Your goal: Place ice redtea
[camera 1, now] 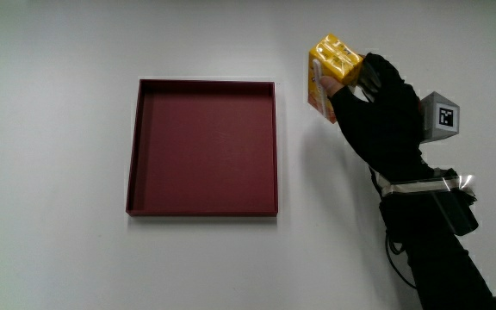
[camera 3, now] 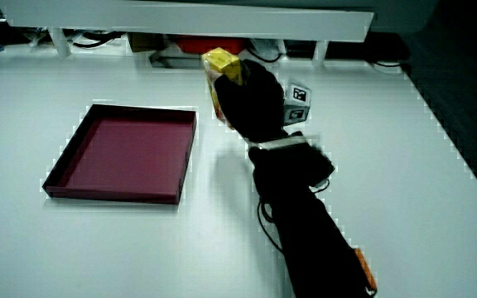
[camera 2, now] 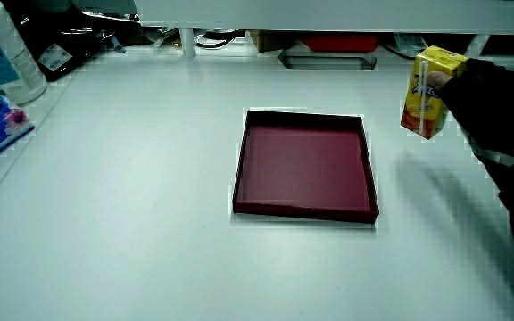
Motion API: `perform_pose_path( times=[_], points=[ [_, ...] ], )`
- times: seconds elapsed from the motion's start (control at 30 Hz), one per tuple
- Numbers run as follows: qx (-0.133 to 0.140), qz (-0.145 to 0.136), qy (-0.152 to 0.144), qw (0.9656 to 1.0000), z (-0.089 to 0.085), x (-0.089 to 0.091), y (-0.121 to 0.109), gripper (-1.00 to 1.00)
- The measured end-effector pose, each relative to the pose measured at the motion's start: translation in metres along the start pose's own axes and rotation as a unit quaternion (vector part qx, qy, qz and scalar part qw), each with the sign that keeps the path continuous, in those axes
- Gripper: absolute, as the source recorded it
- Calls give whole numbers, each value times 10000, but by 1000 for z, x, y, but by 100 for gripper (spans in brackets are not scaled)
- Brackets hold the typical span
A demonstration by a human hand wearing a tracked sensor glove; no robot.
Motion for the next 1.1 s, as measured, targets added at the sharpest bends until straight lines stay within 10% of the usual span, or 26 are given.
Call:
perform_pose_path(
  times=[0.47,1.1],
  points=[
    [479,-463,12,9978,35,42,3,0],
    [446,-651,668,9946,45,73,-2,-12]
  ],
)
